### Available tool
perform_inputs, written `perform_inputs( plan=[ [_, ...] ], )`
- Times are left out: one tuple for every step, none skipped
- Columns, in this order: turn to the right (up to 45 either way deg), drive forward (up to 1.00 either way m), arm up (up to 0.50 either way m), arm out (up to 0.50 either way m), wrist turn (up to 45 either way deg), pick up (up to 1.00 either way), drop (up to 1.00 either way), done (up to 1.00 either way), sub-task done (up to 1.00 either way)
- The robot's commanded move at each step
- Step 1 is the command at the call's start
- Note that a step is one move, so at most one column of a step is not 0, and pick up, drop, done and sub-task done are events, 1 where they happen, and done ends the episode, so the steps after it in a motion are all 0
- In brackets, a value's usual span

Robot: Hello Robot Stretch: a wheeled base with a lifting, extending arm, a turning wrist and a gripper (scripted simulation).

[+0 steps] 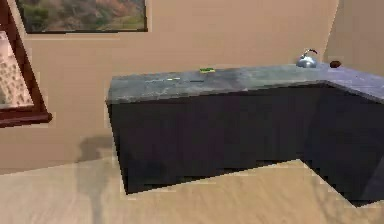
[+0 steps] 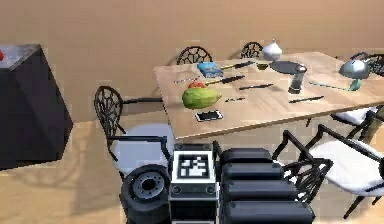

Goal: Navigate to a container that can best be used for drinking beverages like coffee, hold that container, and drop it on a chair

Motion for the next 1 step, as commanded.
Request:
perform_inputs(
  plan=[
    [-24.0,0.00,0.00,0.00,0.0,0.00,0.00,0.00,0.00]
  ],
)
